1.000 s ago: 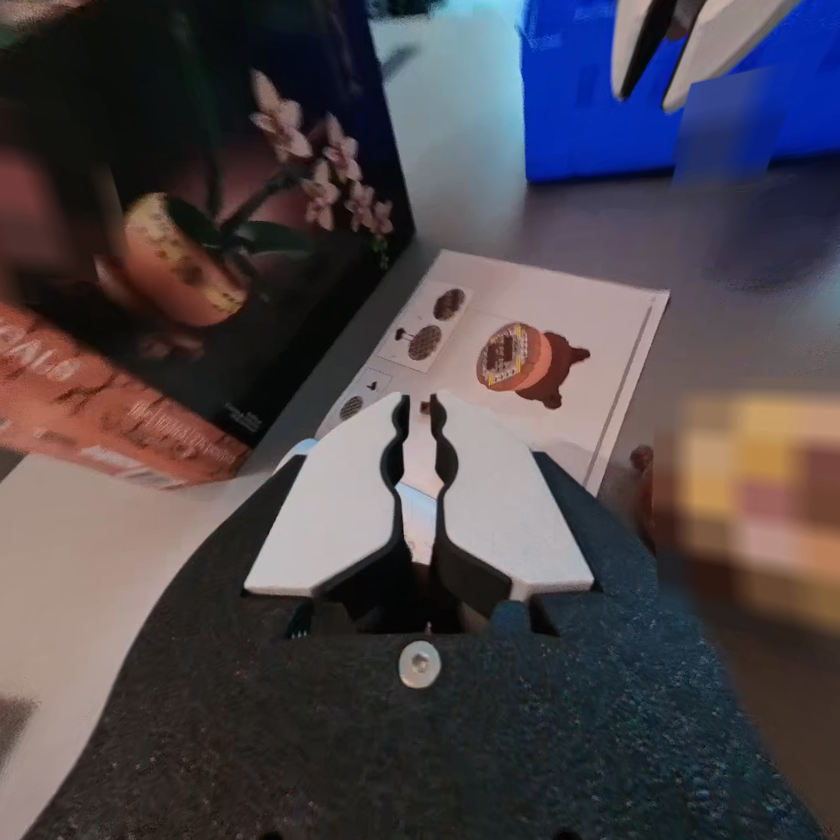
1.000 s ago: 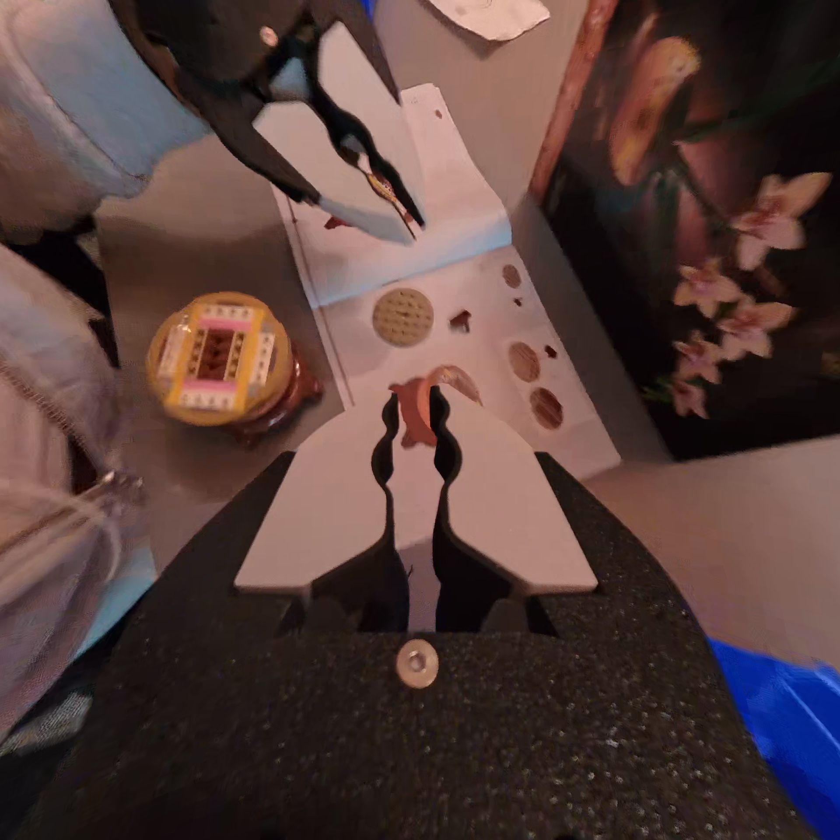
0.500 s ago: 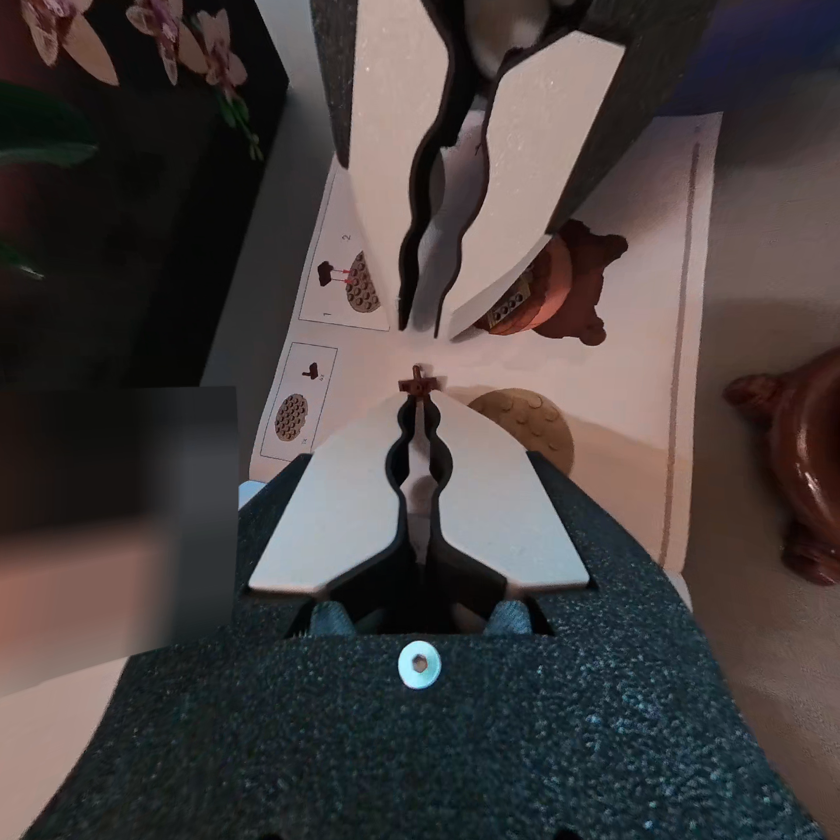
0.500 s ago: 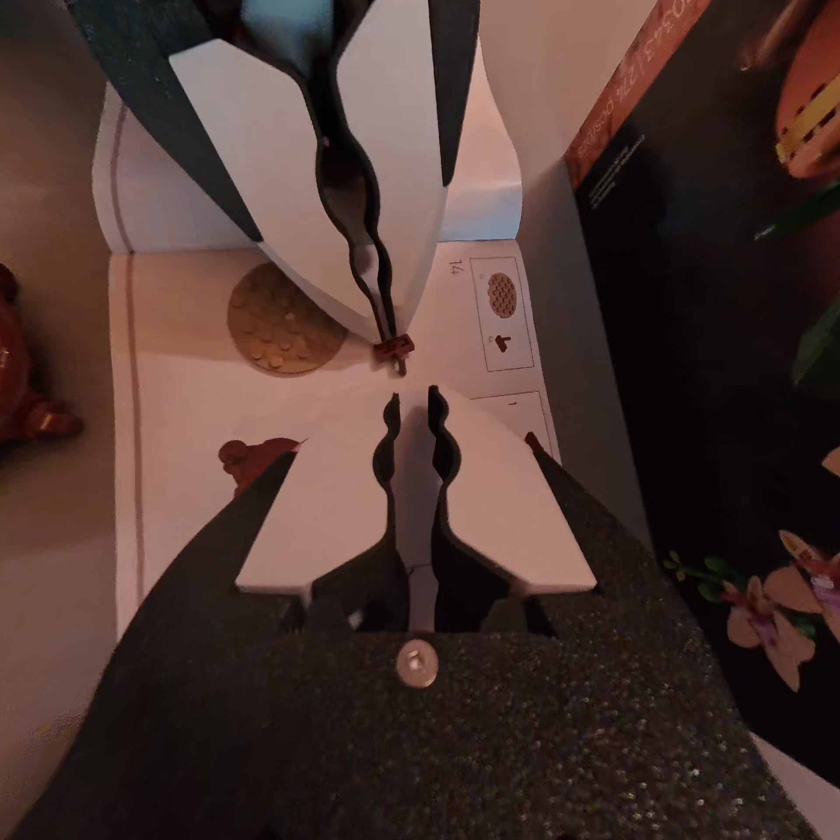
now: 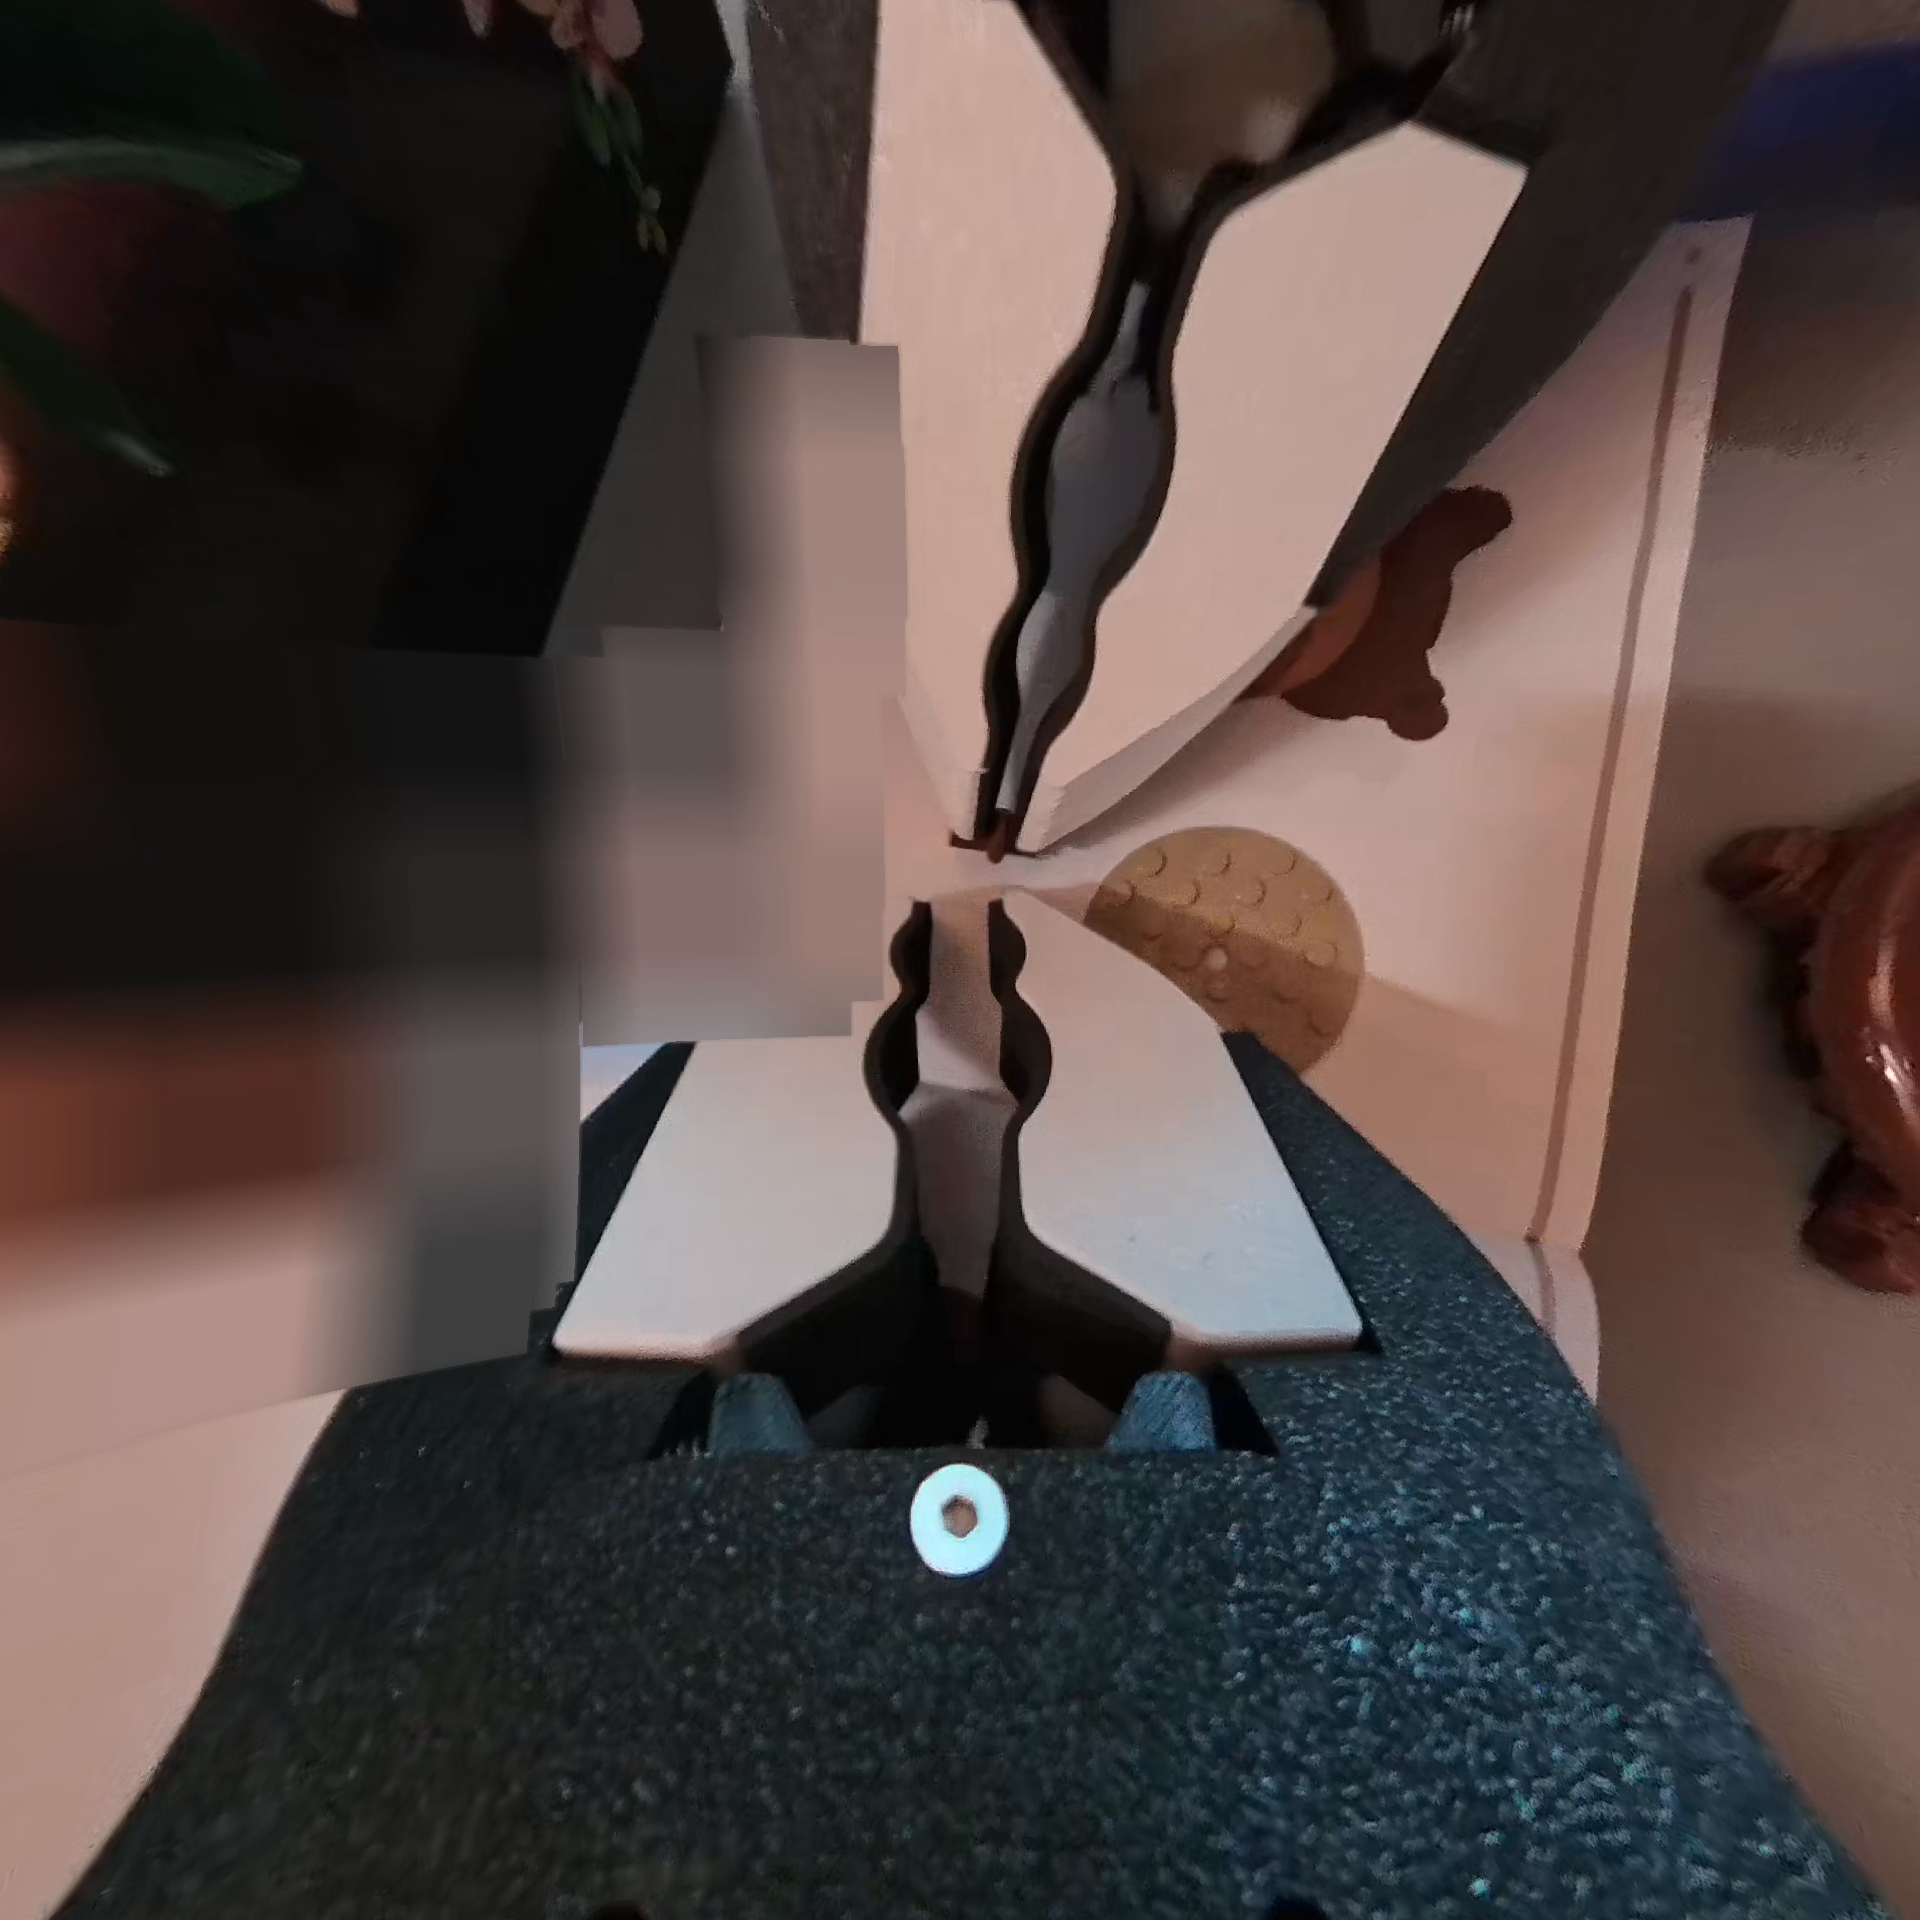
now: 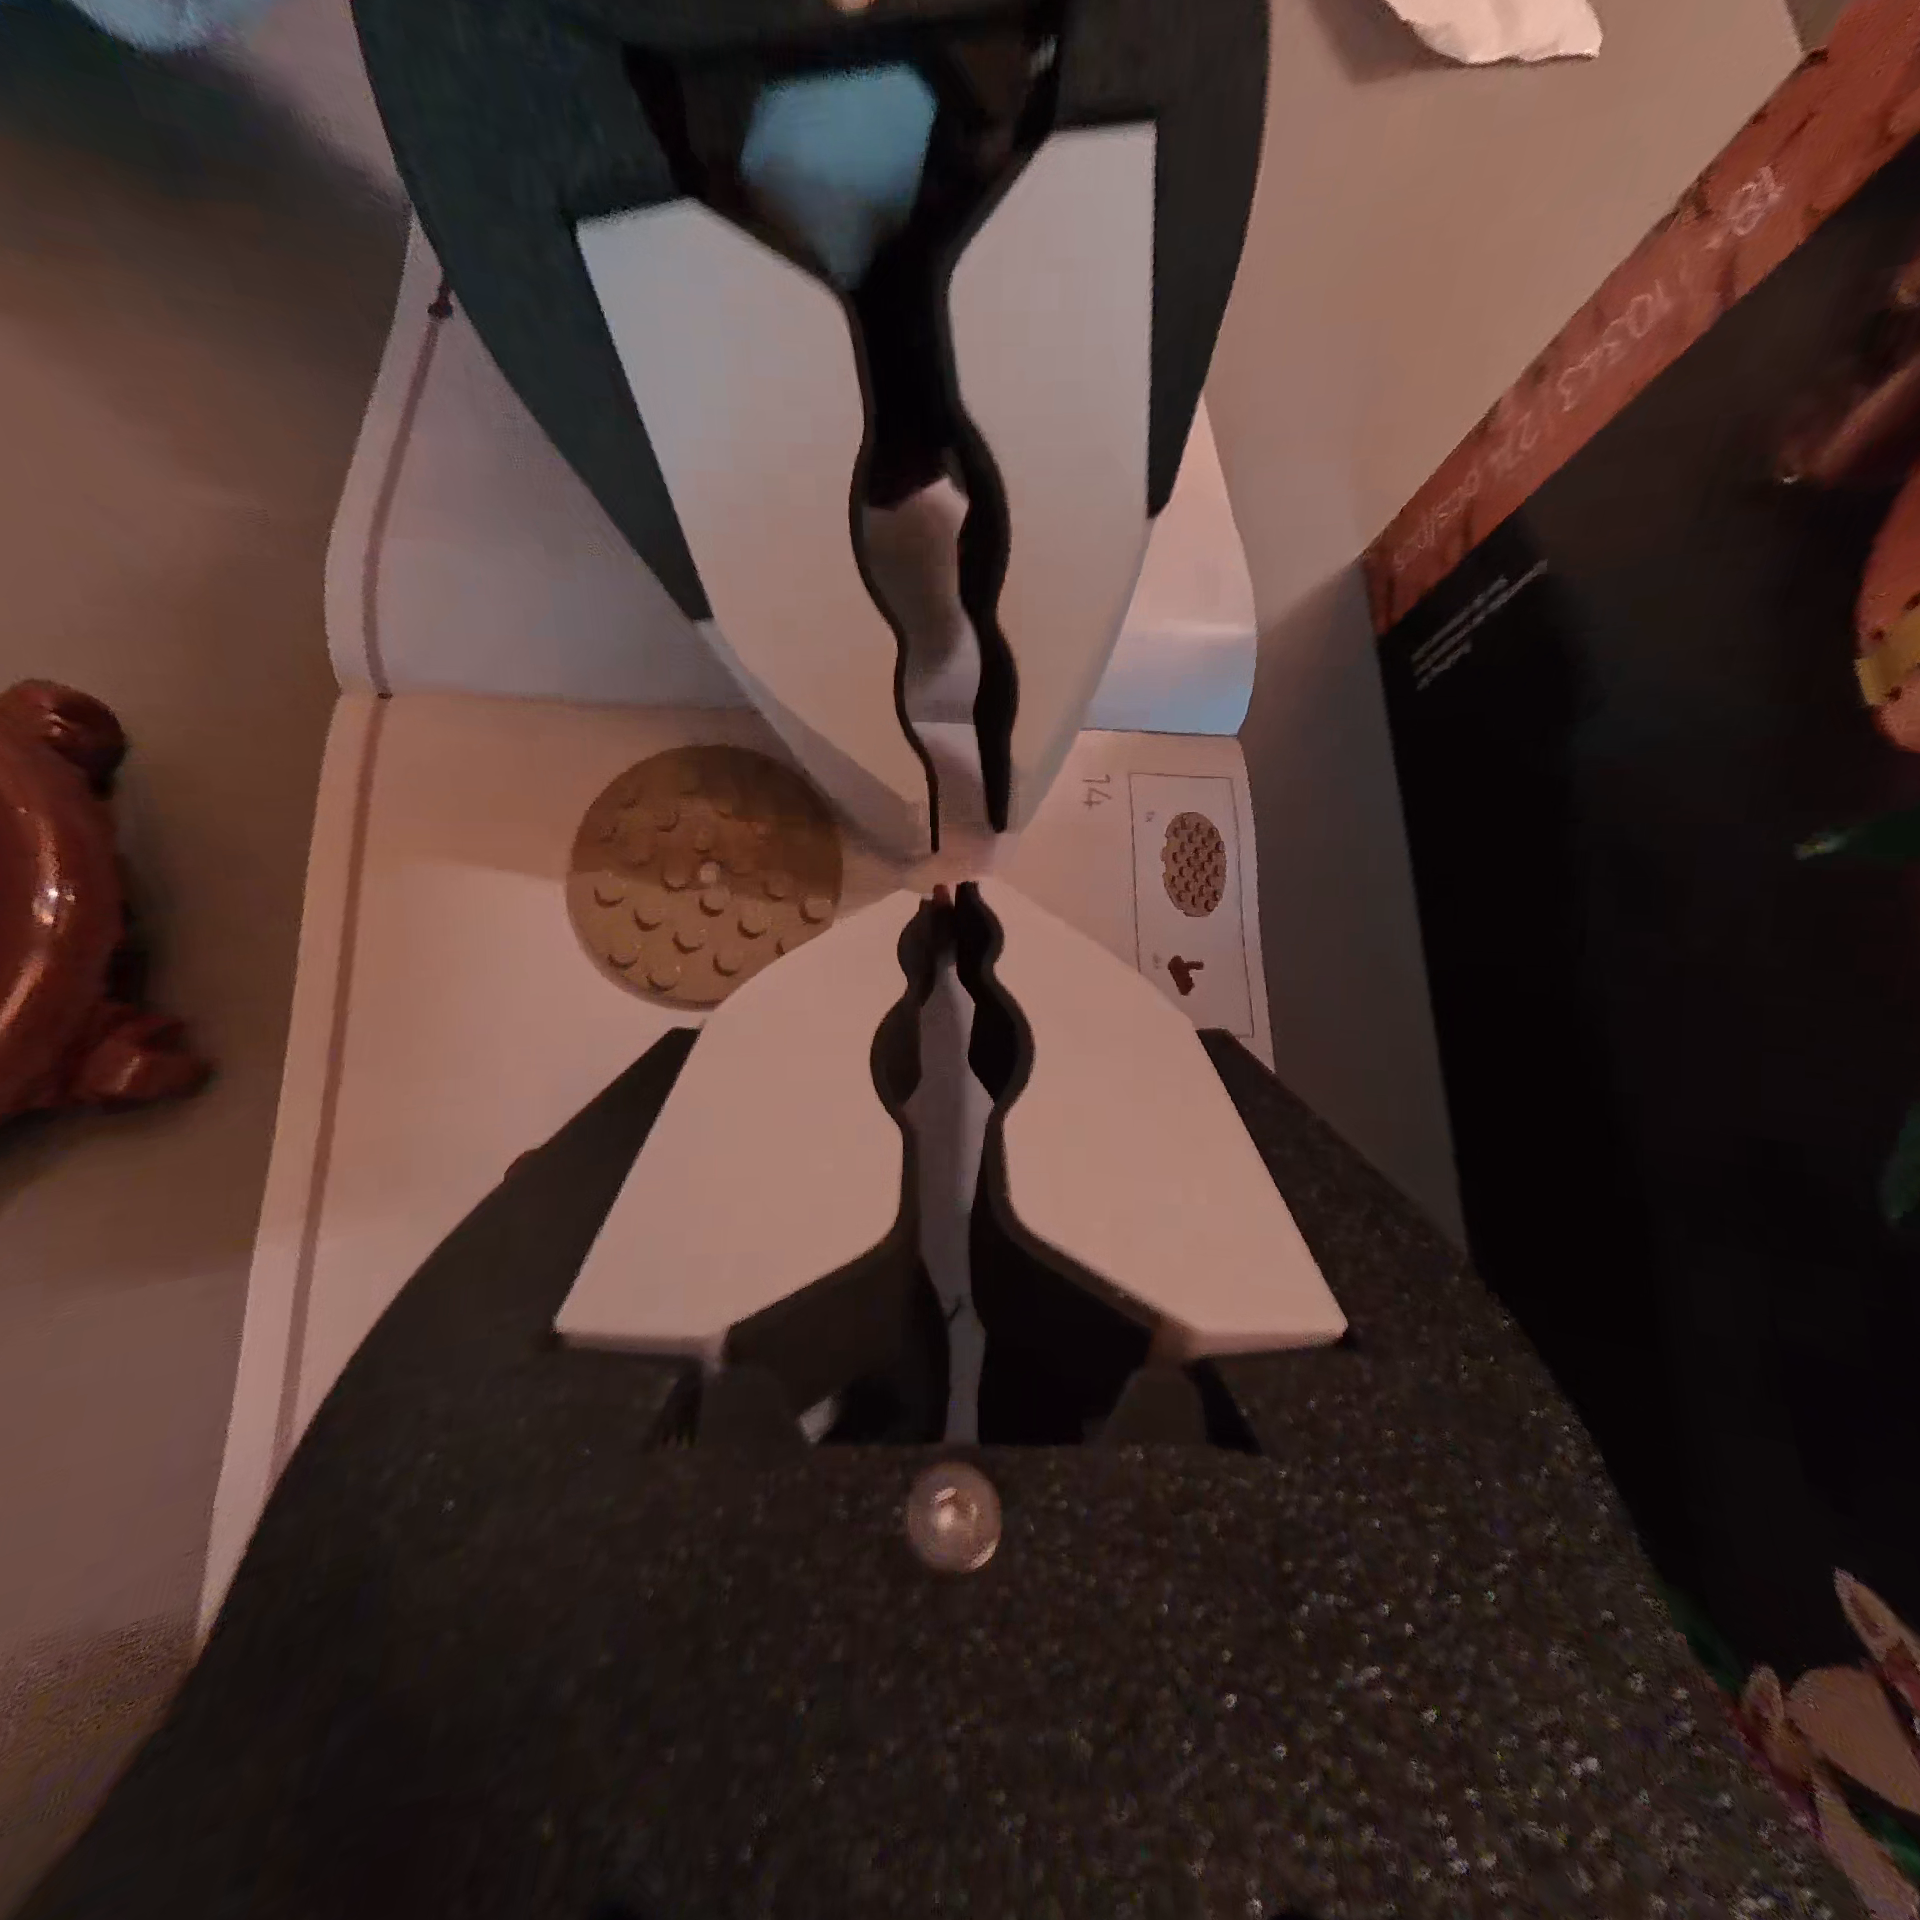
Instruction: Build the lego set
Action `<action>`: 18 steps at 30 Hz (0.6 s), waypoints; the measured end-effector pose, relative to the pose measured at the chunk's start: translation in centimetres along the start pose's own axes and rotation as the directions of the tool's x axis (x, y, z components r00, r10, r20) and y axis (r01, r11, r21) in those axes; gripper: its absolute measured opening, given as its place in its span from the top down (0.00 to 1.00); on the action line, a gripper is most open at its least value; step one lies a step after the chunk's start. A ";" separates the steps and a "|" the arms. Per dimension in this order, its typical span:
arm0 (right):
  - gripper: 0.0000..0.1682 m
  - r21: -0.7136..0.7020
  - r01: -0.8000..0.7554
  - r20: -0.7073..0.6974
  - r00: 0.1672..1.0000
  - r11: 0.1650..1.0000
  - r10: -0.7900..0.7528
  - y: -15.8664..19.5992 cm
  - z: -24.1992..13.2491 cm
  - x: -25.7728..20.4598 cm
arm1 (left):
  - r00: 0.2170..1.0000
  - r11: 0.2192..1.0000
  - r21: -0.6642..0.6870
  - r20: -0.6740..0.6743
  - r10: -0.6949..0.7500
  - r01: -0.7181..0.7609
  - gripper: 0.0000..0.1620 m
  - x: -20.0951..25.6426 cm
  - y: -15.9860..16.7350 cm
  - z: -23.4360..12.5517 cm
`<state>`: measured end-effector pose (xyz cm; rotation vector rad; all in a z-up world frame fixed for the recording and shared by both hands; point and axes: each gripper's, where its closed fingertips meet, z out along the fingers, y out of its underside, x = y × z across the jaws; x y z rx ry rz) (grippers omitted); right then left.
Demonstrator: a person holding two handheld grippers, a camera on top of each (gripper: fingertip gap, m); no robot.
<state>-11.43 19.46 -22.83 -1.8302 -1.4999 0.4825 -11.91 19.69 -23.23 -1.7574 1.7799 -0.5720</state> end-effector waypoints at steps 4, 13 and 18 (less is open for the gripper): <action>0.97 -0.032 0.024 -0.002 1.000 0.999 -0.024 -0.2 1.1 0.2 | 0.999 1.000 0.006 0.036 -0.025 0.025 0.90 -0.8 0.4 -1.6; 0.93 0.164 -0.046 -0.132 0.989 0.985 0.068 -4.8 -5.9 0.5 | 0.982 0.980 0.187 0.158 -0.099 0.069 0.87 -1.8 -0.6 -5.6; 0.93 0.399 0.131 -0.533 0.838 0.908 0.113 -9.1 -21.9 -1.4 | 0.953 0.866 0.479 0.167 -0.254 0.147 0.74 -2.1 -2.7 -8.5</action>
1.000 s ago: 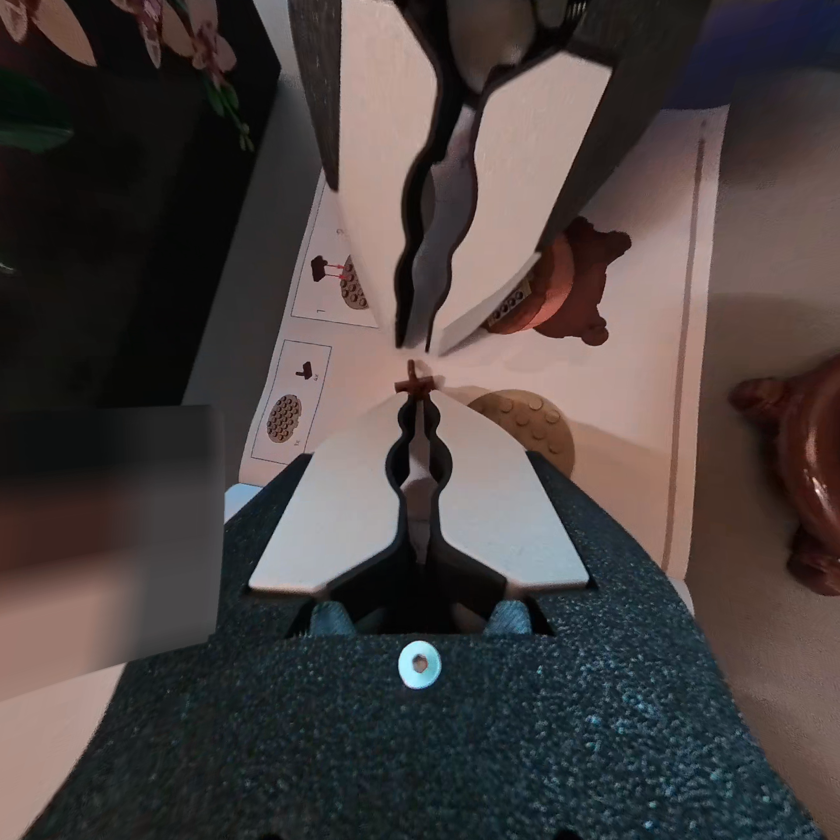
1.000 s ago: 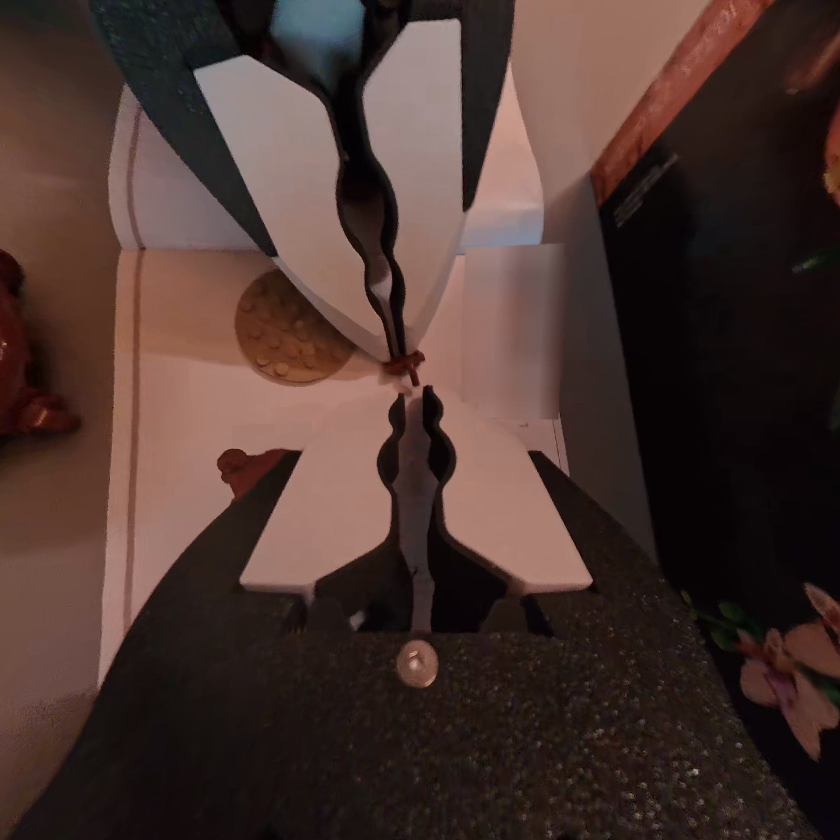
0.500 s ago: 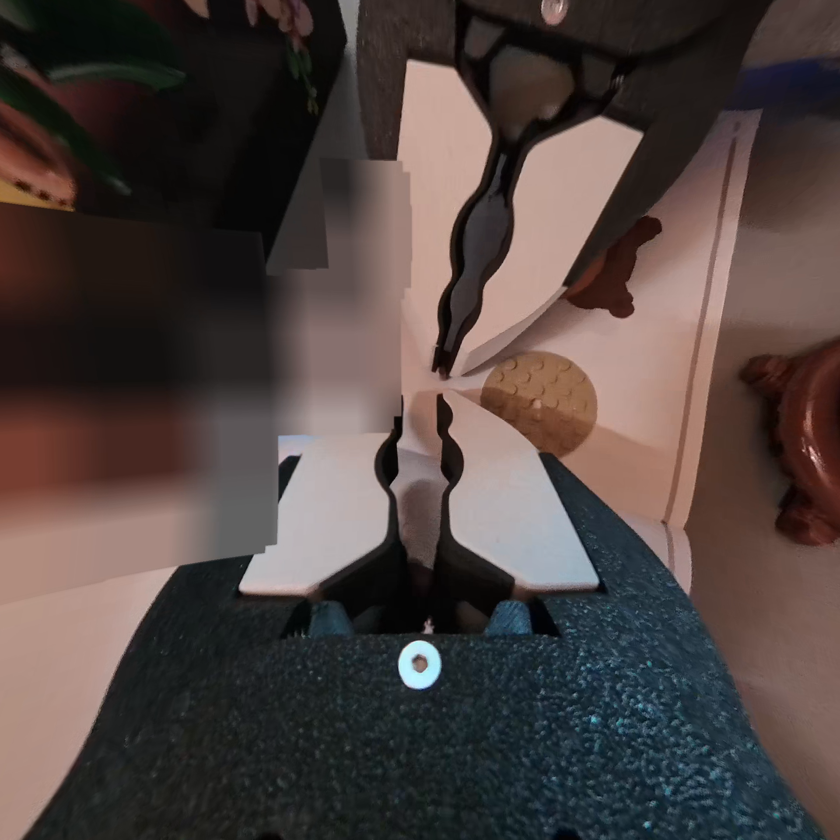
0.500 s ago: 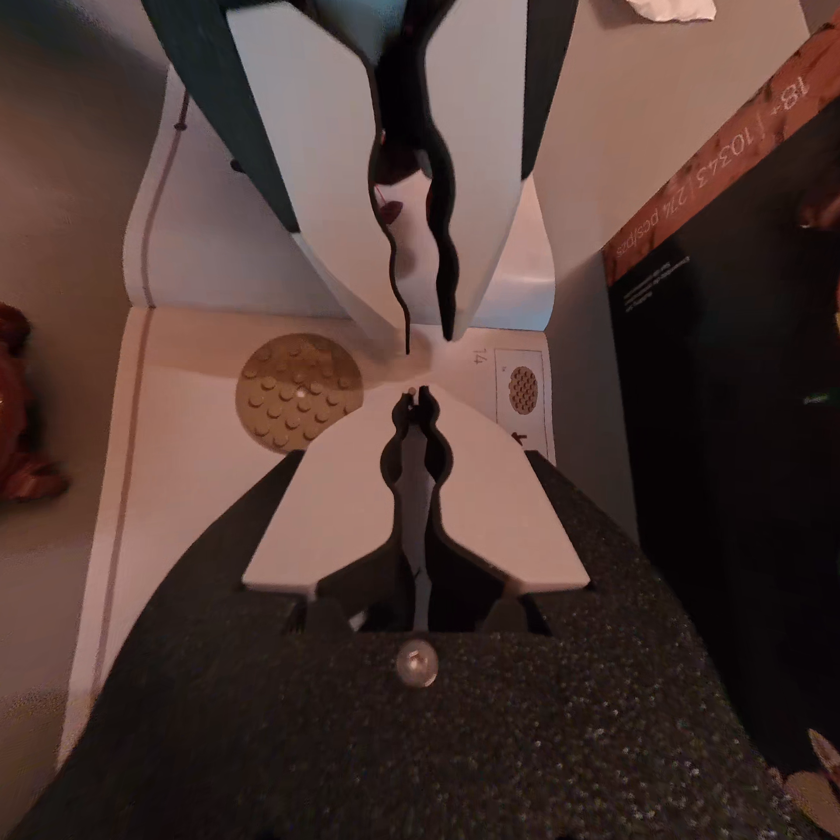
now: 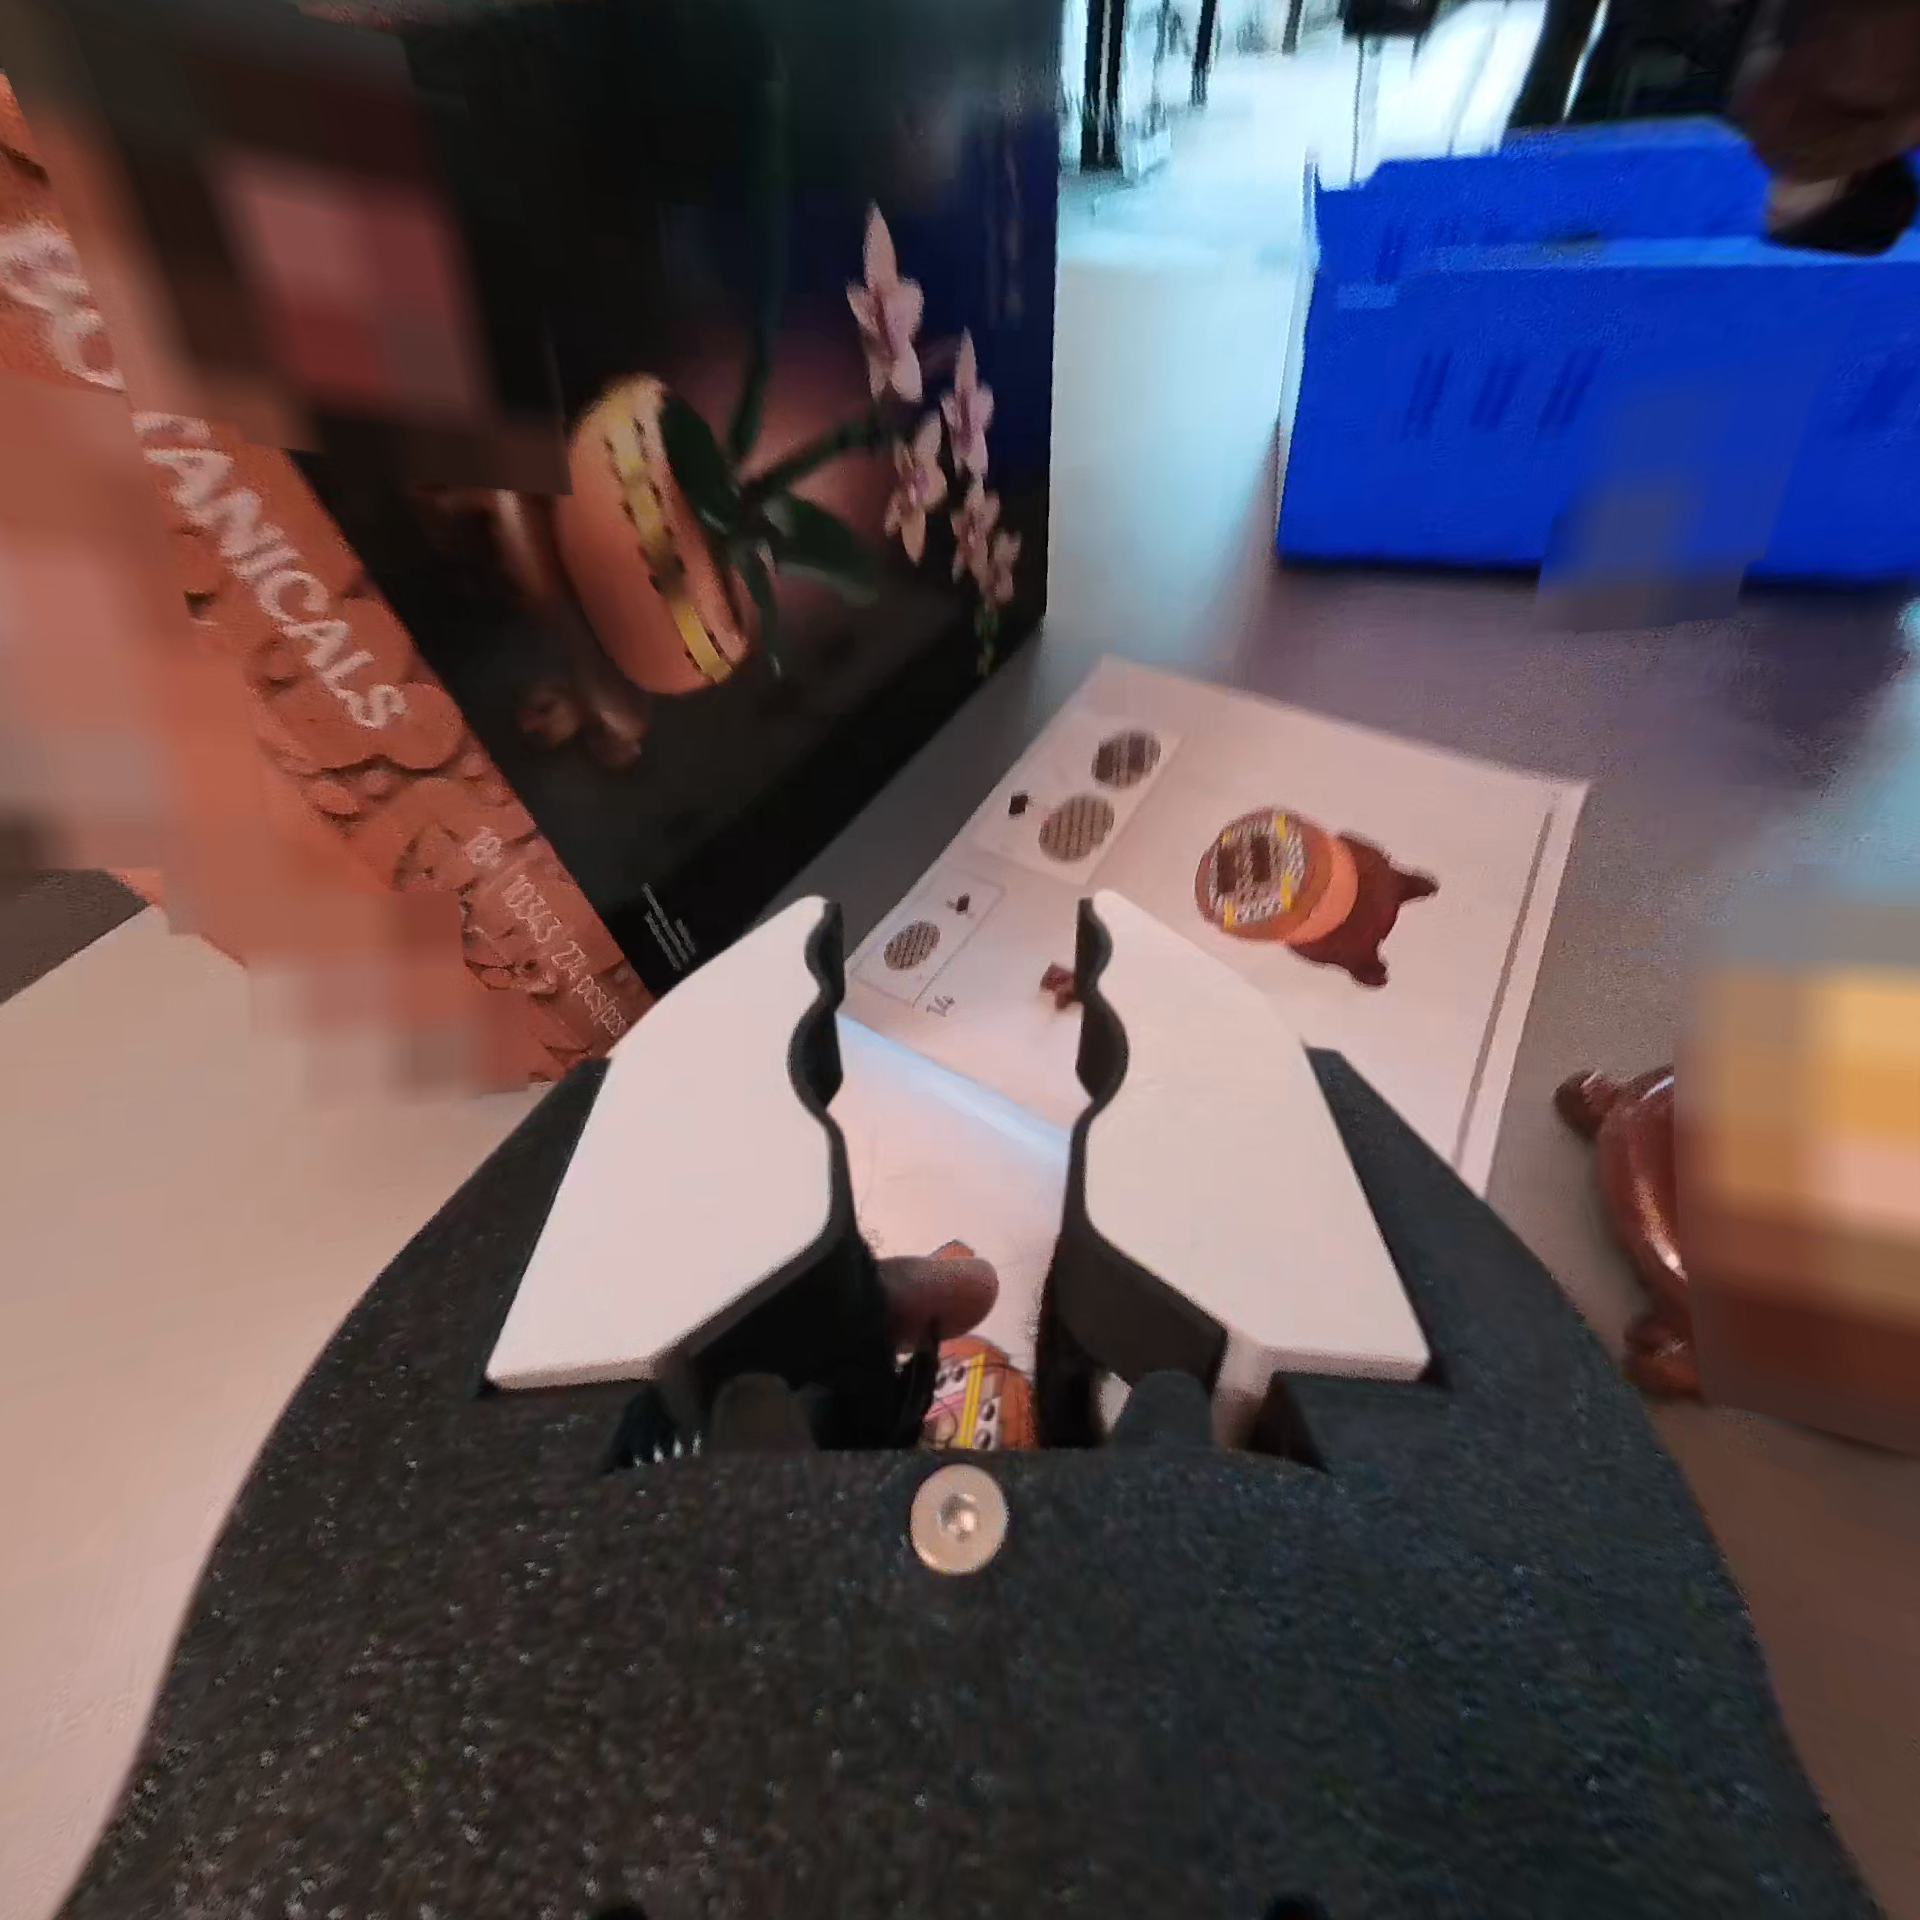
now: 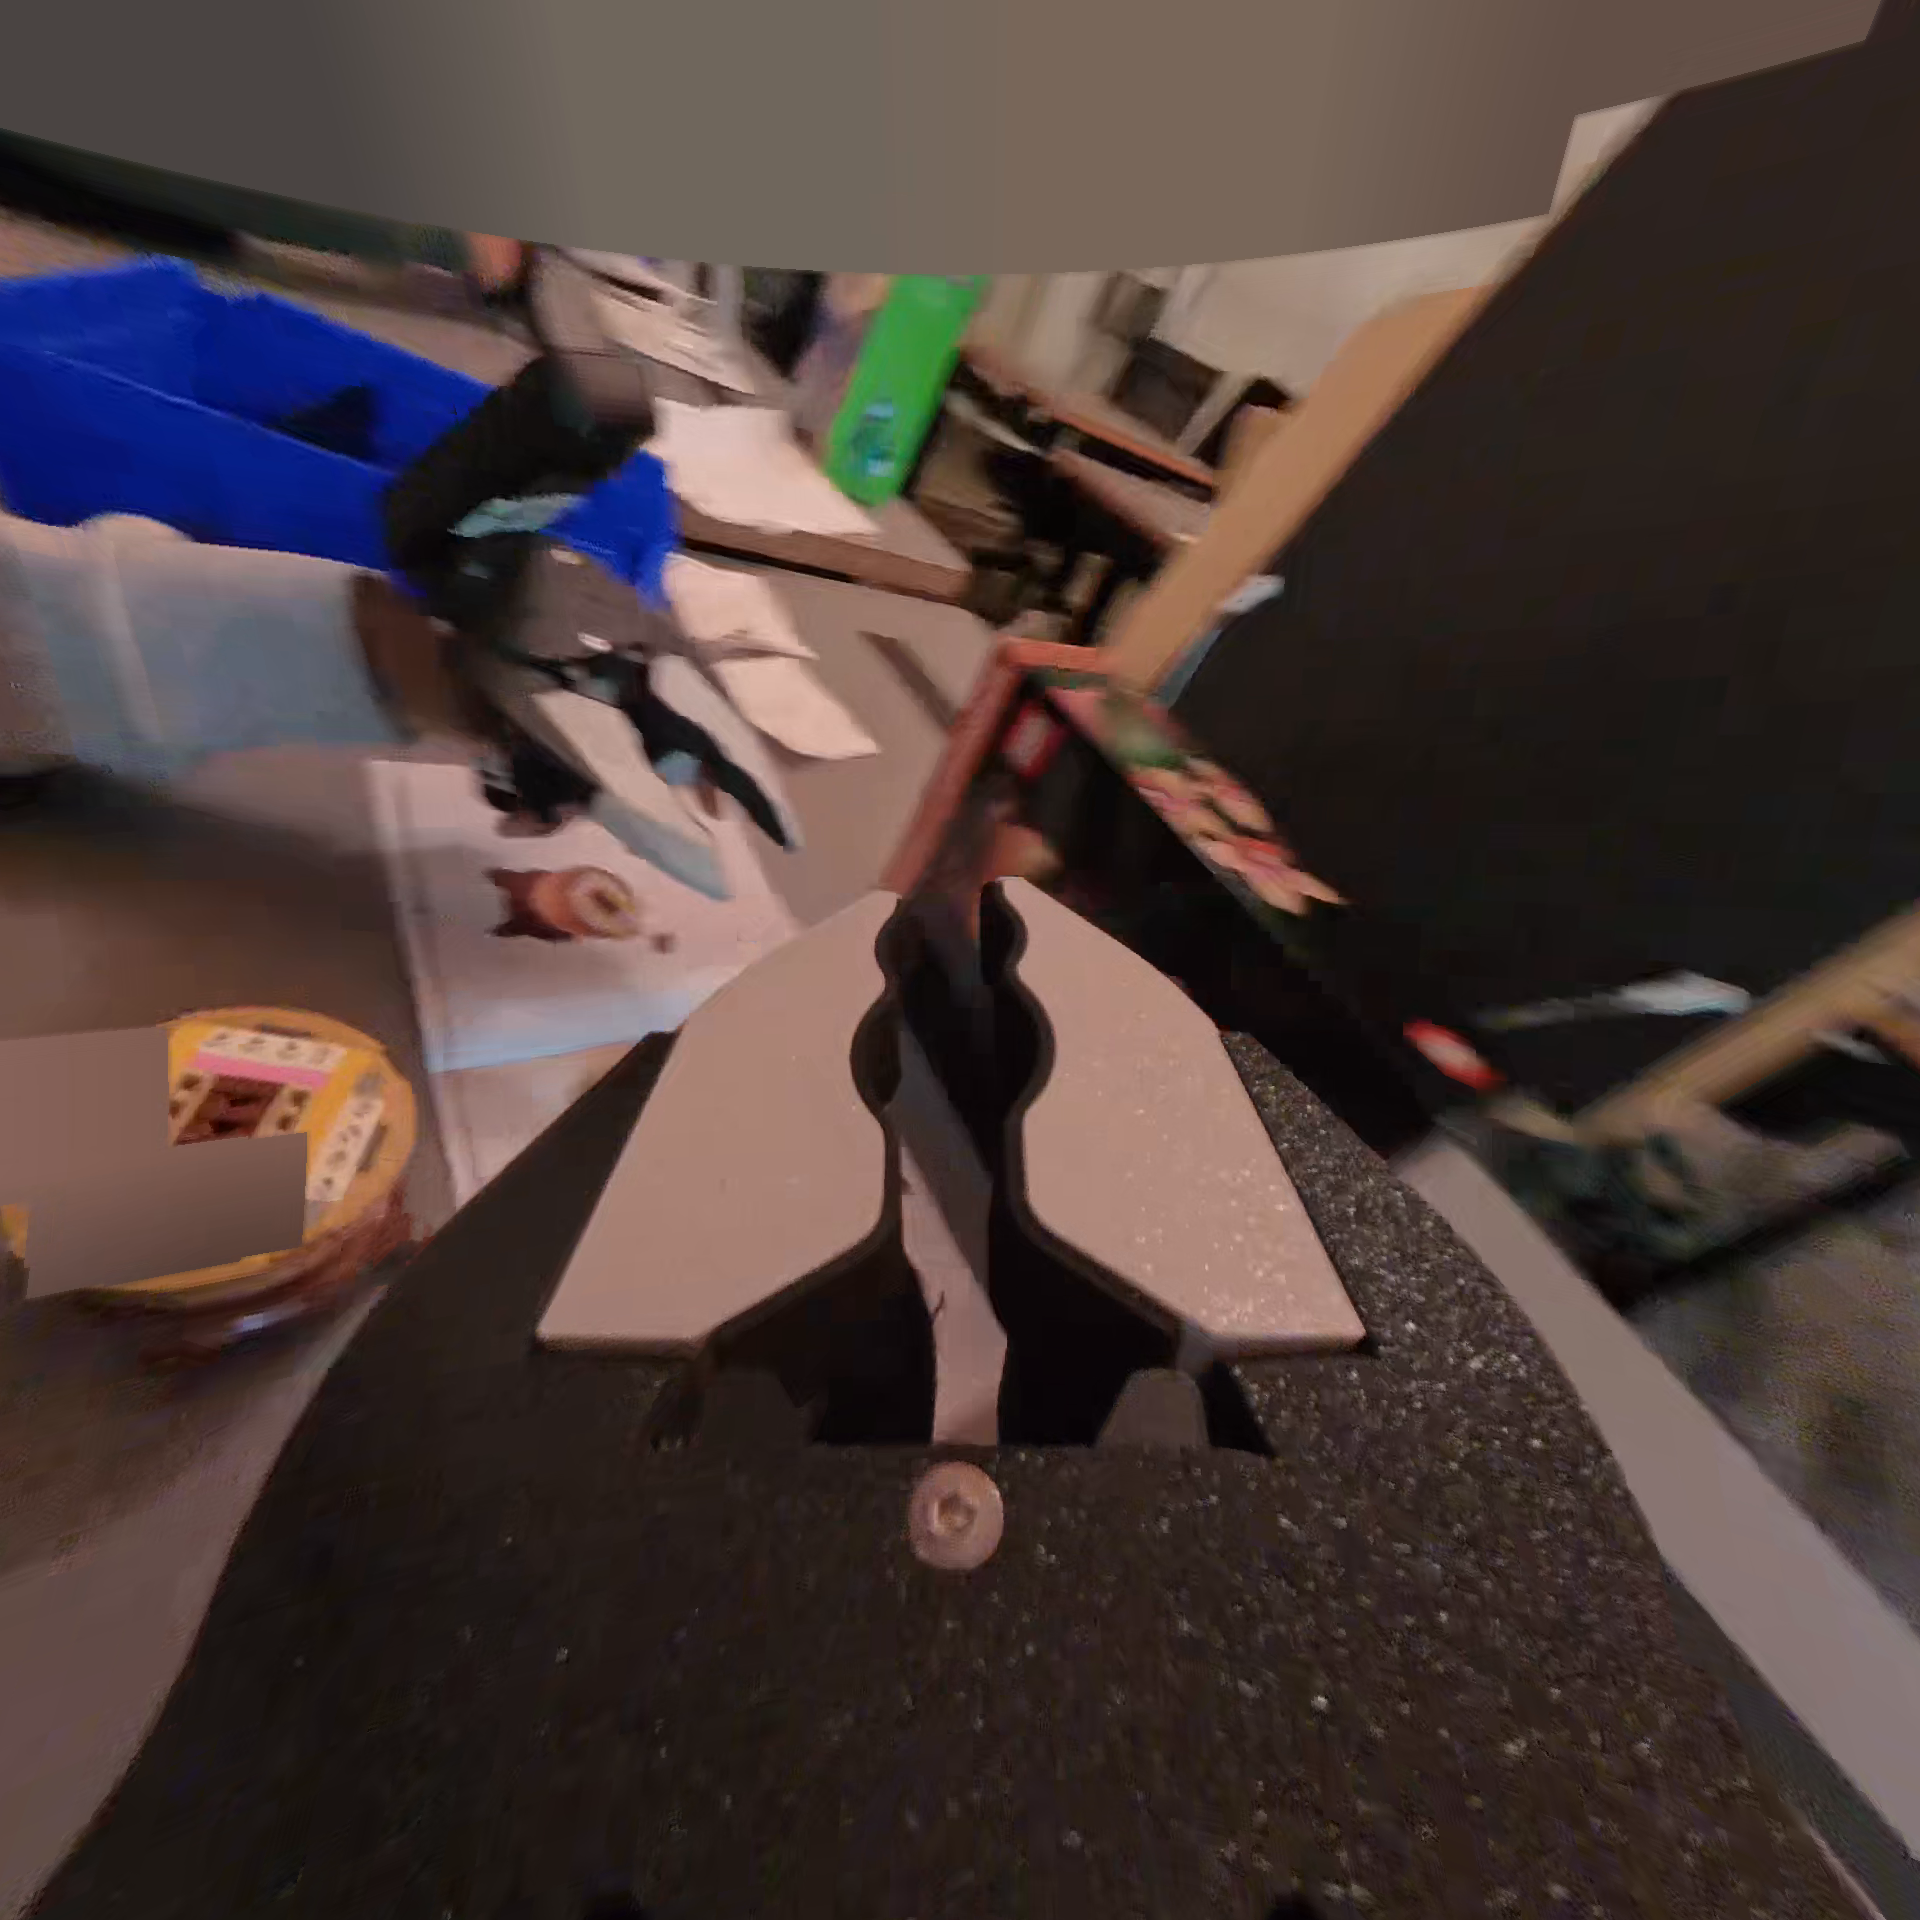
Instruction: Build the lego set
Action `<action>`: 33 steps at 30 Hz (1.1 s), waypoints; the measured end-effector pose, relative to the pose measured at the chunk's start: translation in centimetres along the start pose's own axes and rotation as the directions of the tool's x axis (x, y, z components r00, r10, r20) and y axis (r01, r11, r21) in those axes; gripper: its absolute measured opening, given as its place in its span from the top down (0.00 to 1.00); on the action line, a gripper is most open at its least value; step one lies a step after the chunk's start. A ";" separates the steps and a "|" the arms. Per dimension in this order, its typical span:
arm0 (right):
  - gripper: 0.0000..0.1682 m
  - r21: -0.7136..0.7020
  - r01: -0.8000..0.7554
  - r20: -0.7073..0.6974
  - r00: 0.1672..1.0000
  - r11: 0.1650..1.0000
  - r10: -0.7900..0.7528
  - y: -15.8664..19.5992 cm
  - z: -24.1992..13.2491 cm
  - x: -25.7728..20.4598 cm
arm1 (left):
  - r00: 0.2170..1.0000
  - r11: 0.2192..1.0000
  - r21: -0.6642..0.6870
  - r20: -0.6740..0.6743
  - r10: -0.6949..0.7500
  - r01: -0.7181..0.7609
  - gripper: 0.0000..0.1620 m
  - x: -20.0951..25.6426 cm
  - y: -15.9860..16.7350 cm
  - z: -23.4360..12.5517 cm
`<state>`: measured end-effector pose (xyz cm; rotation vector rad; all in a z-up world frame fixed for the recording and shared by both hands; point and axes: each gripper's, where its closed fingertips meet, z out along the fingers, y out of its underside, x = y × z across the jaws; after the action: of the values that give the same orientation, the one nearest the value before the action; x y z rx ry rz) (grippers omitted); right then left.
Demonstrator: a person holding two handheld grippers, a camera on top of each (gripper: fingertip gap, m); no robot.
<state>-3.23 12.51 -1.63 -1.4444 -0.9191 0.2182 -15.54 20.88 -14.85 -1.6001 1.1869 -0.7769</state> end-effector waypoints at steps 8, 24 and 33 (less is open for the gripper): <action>0.86 -0.678 0.034 0.023 0.999 0.734 -0.026 12.2 -14.9 8.2 | 0.988 0.983 0.133 0.108 0.114 -0.128 0.73 -0.6 -3.8 -2.2; 0.69 -0.795 0.581 0.501 0.469 0.173 0.728 26.3 -20.3 3.6 | 0.952 0.964 0.088 0.200 0.231 -0.252 0.74 1.8 -6.3 0.5; 0.98 -0.804 0.505 0.578 0.534 0.315 0.617 21.6 -22.4 2.4 | 0.950 0.962 0.115 0.223 0.217 -0.246 0.75 0.6 -6.5 -0.5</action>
<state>21.34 0.99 -17.17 -2.6574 -2.1010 0.5550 -13.63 20.59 -8.57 -1.3591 1.1169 -0.5150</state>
